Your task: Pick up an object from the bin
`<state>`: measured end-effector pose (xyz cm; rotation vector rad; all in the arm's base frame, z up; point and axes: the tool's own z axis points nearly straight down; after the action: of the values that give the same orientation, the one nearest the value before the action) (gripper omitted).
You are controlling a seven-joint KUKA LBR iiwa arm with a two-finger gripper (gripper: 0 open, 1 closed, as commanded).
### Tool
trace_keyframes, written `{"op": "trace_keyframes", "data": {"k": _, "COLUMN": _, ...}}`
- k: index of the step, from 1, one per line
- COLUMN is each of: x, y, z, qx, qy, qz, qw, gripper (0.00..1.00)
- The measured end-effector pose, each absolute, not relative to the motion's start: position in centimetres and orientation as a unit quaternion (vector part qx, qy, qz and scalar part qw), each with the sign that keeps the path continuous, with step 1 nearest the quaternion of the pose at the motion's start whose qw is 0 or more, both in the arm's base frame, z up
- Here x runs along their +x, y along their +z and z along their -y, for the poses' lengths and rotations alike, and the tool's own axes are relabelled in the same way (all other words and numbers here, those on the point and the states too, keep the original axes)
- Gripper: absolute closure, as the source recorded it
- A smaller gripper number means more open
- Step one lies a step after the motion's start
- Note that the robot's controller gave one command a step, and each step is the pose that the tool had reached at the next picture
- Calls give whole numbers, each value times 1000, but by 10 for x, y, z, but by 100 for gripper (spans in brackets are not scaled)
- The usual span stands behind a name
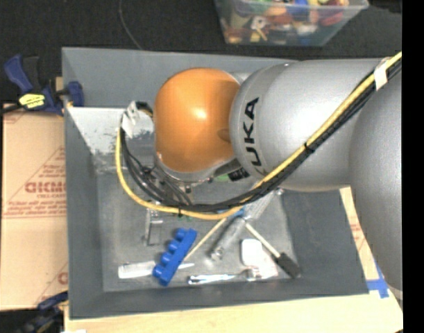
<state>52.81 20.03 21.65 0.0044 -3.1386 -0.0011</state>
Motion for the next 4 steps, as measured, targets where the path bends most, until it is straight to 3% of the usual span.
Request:
{"op": "trace_keyframes", "data": {"k": 1, "x": 530, "y": 219, "z": -200, "qx": 0, "qy": -1, "qz": 1000, "qw": -1, "gripper": 0}}
{"op": "trace_keyframes", "data": {"k": 2, "x": 517, "y": 143, "z": -154, "qx": 130, "qy": 0, "qz": 992, "qw": -3, "gripper": 0}}
{"op": "trace_keyframes", "data": {"k": 3, "x": 495, "y": 161, "z": -140, "qx": 156, "qy": -1, "qz": 988, "qw": -4, "gripper": 0}}
{"op": "trace_keyframes", "data": {"k": 4, "x": 501, "y": 111, "z": -119, "qx": 381, "qy": 1, "qz": 925, "qw": -2, "gripper": 0}}
